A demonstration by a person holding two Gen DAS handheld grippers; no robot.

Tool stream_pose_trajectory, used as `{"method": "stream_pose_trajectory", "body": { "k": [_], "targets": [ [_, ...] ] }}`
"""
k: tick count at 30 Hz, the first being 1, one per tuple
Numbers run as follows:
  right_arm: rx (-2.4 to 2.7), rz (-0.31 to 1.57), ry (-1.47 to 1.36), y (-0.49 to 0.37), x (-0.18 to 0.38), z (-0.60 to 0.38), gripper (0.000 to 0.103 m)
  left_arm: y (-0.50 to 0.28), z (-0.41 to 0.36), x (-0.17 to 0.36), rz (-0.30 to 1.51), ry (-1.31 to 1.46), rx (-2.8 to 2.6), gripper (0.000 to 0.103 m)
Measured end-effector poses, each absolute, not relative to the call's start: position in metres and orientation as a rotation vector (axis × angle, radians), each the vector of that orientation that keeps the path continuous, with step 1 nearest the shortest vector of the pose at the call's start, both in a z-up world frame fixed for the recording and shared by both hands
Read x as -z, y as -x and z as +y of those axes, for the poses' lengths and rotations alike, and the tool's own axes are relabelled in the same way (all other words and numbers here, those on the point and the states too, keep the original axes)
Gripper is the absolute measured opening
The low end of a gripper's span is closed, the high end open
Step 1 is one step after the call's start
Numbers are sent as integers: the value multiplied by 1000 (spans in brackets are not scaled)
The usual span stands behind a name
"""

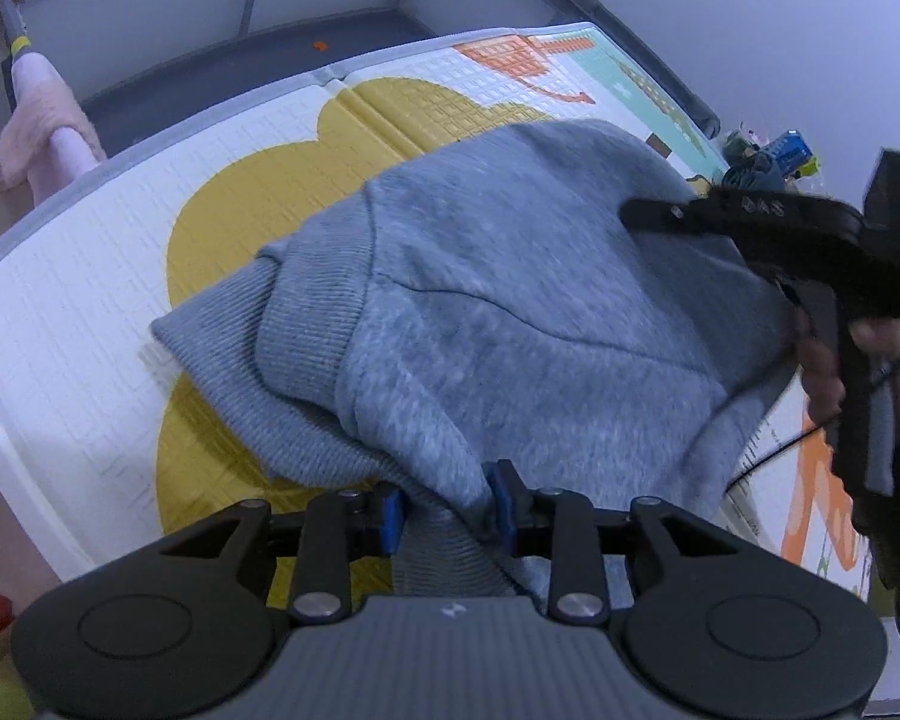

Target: Fold clothes

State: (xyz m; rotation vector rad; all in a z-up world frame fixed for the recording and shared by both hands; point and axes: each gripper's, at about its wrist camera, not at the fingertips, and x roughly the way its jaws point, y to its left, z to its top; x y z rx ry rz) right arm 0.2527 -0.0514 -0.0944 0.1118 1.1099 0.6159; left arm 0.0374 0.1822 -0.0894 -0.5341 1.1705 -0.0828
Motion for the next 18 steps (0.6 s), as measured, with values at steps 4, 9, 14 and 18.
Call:
{"method": "stream_pose_trajectory", "body": {
  "k": [4, 9, 14, 18],
  "targets": [
    [-631, 1102, -74, -263, 98, -35, 29, -35, 177, 89, 1166, 529, 80, 33],
    [-628, 1108, -59, -267, 101, -30, 34, -31, 175, 86, 1163, 526, 74, 34],
    [-592, 1092, -98, -269, 90, -44, 38, -29, 175, 78, 1165, 505, 75, 34],
    [-568, 1046, -82, -268, 70, -58, 47, -28, 166, 64, 1175, 418, 52, 35]
  ]
}}
